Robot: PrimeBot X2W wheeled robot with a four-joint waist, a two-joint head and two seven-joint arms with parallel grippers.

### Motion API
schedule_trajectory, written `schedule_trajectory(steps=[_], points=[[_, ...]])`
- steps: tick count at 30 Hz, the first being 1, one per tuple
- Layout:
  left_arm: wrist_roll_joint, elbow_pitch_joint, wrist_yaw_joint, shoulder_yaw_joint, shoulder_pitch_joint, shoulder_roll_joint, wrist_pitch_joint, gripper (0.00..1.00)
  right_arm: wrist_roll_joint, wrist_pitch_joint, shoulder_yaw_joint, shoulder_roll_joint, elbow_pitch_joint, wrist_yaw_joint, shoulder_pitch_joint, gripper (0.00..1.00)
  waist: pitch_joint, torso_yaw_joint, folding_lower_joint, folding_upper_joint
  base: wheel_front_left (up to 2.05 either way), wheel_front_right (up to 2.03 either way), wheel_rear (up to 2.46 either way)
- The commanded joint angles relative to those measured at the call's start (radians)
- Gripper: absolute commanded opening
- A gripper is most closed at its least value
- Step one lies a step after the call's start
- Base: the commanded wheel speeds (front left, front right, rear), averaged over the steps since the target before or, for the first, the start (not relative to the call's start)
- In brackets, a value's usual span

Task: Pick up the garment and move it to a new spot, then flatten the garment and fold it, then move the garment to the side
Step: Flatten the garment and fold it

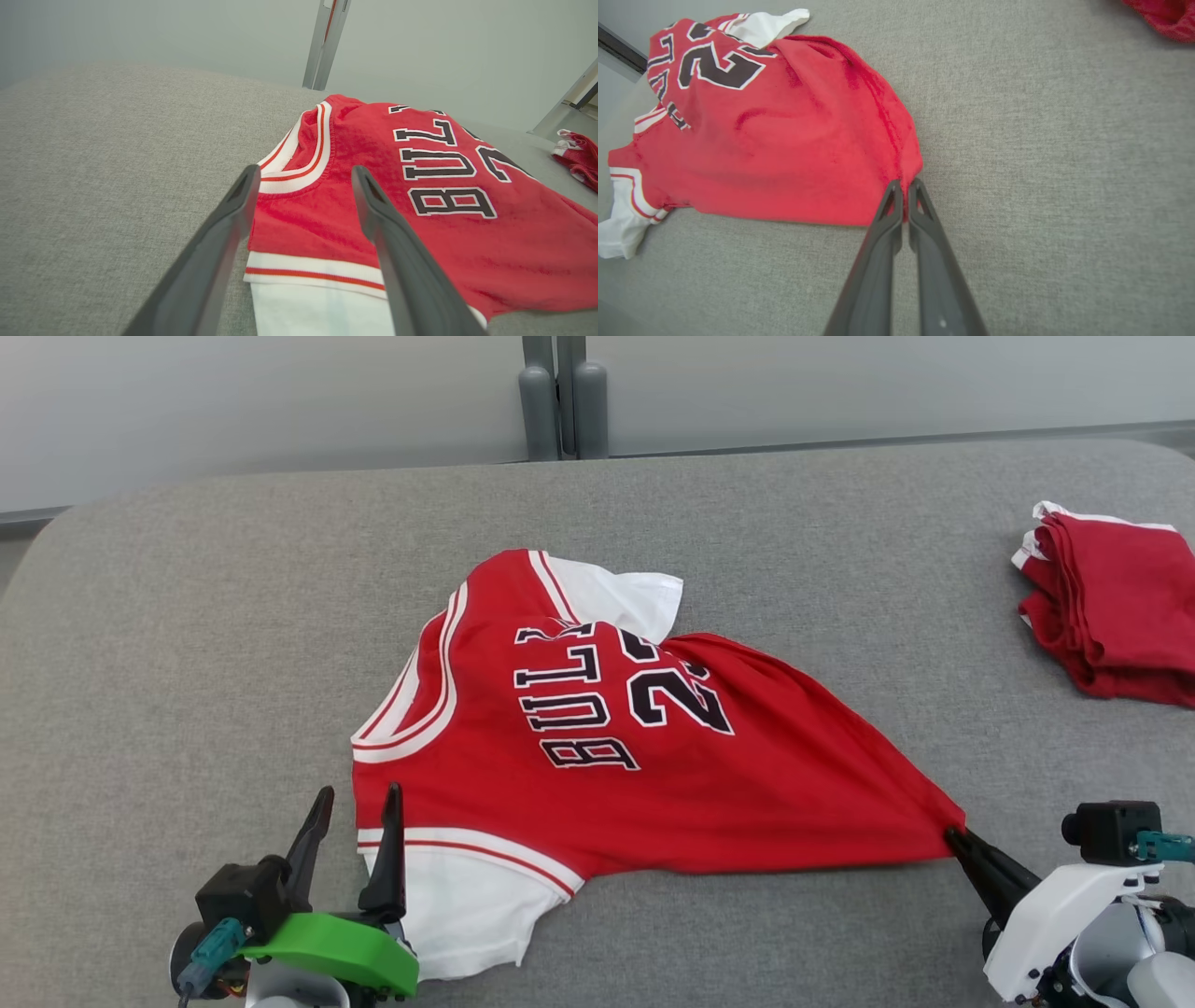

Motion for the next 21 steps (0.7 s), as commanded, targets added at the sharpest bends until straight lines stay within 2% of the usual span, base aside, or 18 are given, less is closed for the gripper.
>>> schedule_trajectory(steps=[1, 2, 3, 4, 10, 16, 21], points=[[0.006, -0.002, 0.003, 0.002, -0.012, 0.011, 0.000, 1.00, -0.014, 0.010, -0.013, 0.012, 0.013, -0.001, 0.014, 0.00, 0.017, -0.015, 0.0000, -0.0001, 0.00, 0.00, 0.00], [0.006, -0.001, 0.003, 0.002, -0.015, 0.012, 0.000, 1.00, -0.017, 0.017, -0.017, 0.022, 0.021, -0.001, 0.017, 0.09, 0.018, -0.017, 0.0000, -0.0001, 0.00, 0.00, 0.00], [0.005, -0.001, 0.003, 0.002, -0.017, 0.013, 0.000, 1.00, -0.023, 0.022, -0.018, 0.029, 0.028, -0.001, 0.018, 0.49, 0.018, -0.018, 0.0000, -0.0001, 0.00, 0.00, 0.00], [0.004, 0.001, 0.002, 0.003, -0.019, 0.014, 0.000, 1.00, -0.030, 0.026, -0.021, 0.035, 0.033, -0.001, 0.017, 1.00, 0.018, -0.020, 0.0000, -0.0001, 0.00, 0.00, 0.00], [0.005, -0.008, 0.008, 0.017, -0.011, 0.028, 0.000, 1.00, -0.062, -0.017, -0.074, 0.046, 0.003, -0.001, -0.002, 1.00, -0.005, -0.024, 0.0000, -0.0001, 0.00, 0.00, 0.00], [0.015, -0.046, 0.021, 0.034, 0.013, 0.048, 0.000, 1.00, -0.123, -0.181, -0.120, 0.046, -0.112, -0.001, -0.012, 1.00, -0.045, -0.019, 0.0000, -0.0001, 0.00, 0.00, 0.00], [0.023, -0.095, 0.037, 0.049, 0.022, 0.076, 0.005, 1.00, -0.167, -0.290, -0.152, 0.093, -0.156, -0.001, -0.028, 1.00, -0.078, -0.020, 0.0000, -0.0001, 0.00, 0.00, 0.00]])
